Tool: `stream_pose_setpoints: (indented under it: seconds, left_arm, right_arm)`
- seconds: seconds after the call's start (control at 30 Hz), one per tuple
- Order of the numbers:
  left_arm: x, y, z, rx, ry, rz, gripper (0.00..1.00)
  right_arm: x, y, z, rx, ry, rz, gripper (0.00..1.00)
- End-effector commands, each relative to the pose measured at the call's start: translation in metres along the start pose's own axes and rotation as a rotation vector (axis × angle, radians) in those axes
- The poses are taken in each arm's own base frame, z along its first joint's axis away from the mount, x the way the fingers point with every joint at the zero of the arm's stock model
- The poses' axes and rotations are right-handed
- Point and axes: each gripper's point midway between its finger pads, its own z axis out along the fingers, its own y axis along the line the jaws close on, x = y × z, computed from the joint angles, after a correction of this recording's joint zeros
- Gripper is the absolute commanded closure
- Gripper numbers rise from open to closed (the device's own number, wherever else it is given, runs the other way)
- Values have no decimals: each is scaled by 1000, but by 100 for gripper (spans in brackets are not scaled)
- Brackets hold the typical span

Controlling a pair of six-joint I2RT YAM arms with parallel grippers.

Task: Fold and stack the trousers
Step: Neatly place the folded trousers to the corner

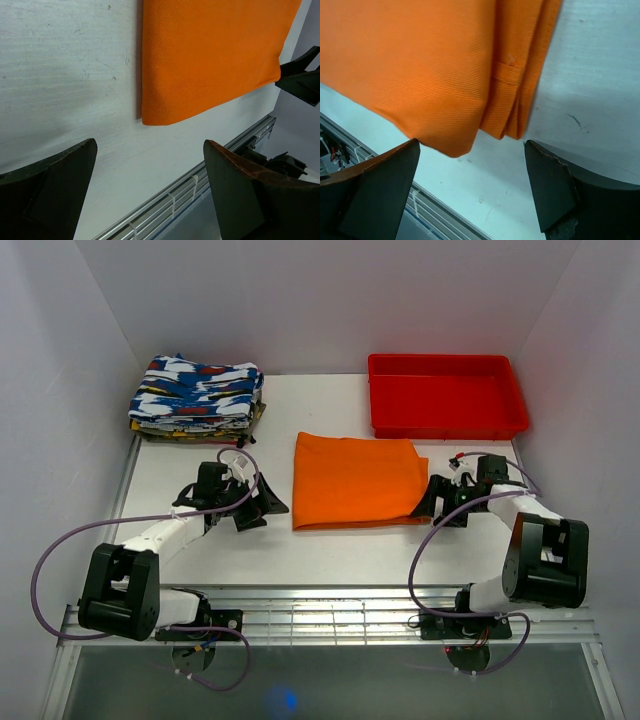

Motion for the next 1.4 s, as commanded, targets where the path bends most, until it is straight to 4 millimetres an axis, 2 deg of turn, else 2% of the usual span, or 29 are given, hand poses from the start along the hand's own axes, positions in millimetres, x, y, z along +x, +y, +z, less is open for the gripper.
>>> stream_pose_setpoints:
  seconds: [0.0, 0.27, 0.4, 0.53, 0.57, 0.63, 0.7, 0.83, 1.03, 1.17, 1.37]
  left_arm:
    - [-1, -1, -3, 7, -15, 26, 2]
    - [0, -3, 6, 46, -5, -25, 2]
    - [3, 2, 13, 44, 13, -61, 2]
    - [4, 1, 16, 61, 29, -77, 2]
    - [4, 1, 16, 59, 30, -78, 2]
    - [6, 1, 16, 61, 35, -67, 2]
    - [8, 0, 14, 66, 40, -64, 2]
    - [14, 3, 11, 62, 50, -69, 2]
    - [16, 2, 9, 63, 58, -53, 2]
    - [14, 3, 10, 53, 55, -62, 2]
    - [15, 4, 11, 49, 57, -63, 2]
  right_arm:
    - [-3, -20, 6, 88, 18, 54, 10]
    - [-15, -13, 25, 16, -33, 135, 10]
    - [-9, -7, 28, -23, -21, 136, 8]
    - [-4, 9, 19, -95, 3, 83, 8]
    - [-3, 12, 15, -109, 0, 26, 8]
    - [5, 15, 7, -112, 28, -7, 7]
    - [6, 16, -1, -114, 12, -87, 8]
    - [-2, 22, -8, -131, -27, -62, 10]
    - [-10, 18, 2, -141, -27, 92, 10]
    - [-13, -3, 13, -60, -16, 178, 10]
    - [-12, -9, 25, -65, -19, 313, 10]
